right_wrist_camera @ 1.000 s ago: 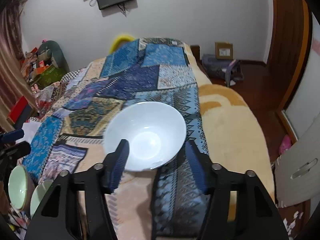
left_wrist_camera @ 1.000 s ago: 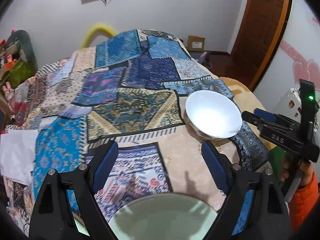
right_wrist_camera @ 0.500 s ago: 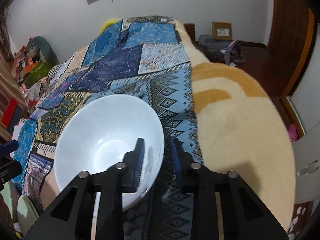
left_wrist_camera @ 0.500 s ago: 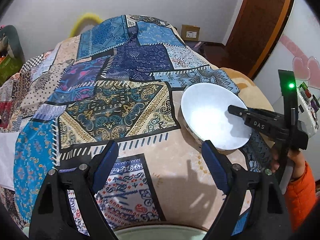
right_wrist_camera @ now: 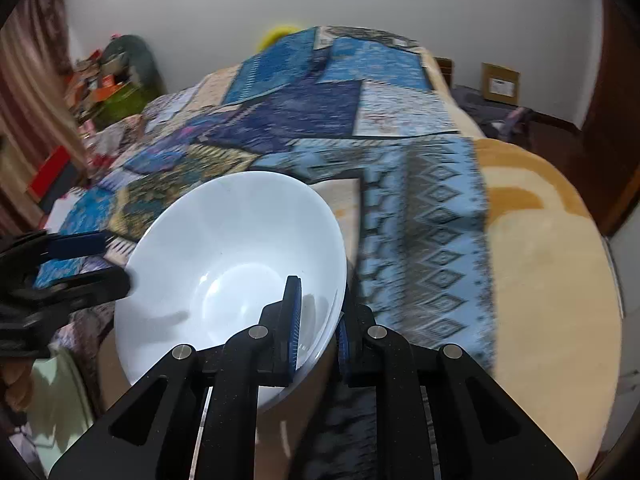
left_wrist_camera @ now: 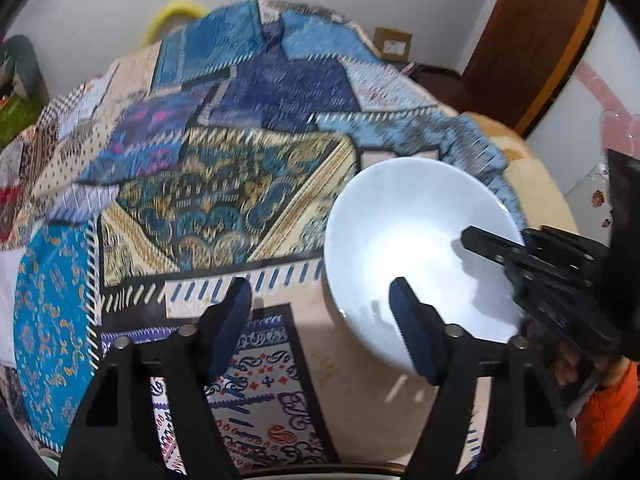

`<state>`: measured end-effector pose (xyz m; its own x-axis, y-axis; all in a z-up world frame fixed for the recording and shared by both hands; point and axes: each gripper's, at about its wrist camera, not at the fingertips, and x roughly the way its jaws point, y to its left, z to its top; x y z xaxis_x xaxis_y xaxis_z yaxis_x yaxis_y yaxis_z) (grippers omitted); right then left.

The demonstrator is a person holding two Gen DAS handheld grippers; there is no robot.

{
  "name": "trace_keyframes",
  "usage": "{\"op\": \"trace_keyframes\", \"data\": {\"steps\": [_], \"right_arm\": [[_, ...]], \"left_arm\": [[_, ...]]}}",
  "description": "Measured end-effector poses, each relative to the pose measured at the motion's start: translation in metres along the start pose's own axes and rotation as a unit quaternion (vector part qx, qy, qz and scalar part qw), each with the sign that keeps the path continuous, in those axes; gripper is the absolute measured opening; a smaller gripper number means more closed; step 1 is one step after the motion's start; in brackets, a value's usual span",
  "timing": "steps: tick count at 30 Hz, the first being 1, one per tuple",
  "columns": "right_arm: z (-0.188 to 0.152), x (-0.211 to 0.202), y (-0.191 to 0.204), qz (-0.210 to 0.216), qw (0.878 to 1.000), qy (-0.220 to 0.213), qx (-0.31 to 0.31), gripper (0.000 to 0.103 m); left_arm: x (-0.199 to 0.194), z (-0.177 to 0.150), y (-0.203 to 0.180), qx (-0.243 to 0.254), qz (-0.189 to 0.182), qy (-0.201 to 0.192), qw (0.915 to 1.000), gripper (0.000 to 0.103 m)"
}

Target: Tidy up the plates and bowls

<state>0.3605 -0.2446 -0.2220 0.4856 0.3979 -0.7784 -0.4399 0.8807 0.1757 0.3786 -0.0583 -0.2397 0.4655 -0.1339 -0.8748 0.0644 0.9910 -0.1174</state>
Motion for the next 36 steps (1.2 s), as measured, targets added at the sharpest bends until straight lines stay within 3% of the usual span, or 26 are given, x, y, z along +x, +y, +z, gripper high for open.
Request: {"op": "trace_keyframes", "data": {"steps": [6, 8, 12, 21, 36], "right_arm": [[-0.003, 0.006, 0.014, 0.020, 1.000, 0.016, -0.010, 0.014], [-0.004, 0.008, 0.016, 0.026, 0.999, 0.021, -0.004, 0.014], [-0.004, 0.008, 0.018, 0.031, 0.999, 0.019, 0.005, 0.014], [-0.008, -0.005, 0.024, 0.036, 0.999, 0.013, 0.027, 0.014], [-0.008, -0.054, 0.049, 0.042, 0.998, -0.021, 0.033, 0.014]], "left_arm": [[0.020, -0.011, 0.012, -0.027, -0.025, 0.044, 0.9983, 0.043], [0.023, -0.012, 0.011, -0.026, -0.027, 0.048, 0.9981, 0.042], [0.024, -0.014, 0.003, -0.016, -0.049, 0.053, 0.9972, 0.023], [0.010, -0.019, -0.002, -0.017, -0.048, 0.041, 0.9979, 0.022], [-0.068, -0.036, -0.008, -0.013, -0.043, -0.012, 0.9989, 0.022]]}}
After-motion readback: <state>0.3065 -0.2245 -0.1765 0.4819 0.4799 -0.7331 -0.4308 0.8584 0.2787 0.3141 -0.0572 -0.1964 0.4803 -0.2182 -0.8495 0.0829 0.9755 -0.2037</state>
